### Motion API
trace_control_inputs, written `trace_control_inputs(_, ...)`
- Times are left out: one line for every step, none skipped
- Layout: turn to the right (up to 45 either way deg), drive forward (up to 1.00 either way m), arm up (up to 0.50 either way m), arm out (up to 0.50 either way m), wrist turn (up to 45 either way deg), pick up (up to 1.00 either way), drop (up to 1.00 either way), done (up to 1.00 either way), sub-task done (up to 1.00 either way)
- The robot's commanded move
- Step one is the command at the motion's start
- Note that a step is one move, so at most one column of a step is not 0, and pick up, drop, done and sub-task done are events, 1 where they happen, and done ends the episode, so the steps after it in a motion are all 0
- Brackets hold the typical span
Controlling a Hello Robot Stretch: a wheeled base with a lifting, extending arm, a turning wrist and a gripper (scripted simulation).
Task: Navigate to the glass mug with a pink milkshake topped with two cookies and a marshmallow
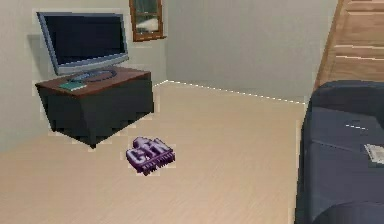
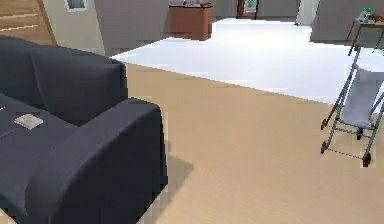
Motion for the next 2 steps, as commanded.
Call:
trace_control_inputs(0.0, 0.20, 0.00, 0.00, 0.0, 0.00, 0.00, 0.00, 0.00)
trace_control_inputs(-45.0, 0.00, 0.00, 0.00, 0.0, 0.00, 0.00, 0.00, 0.00)
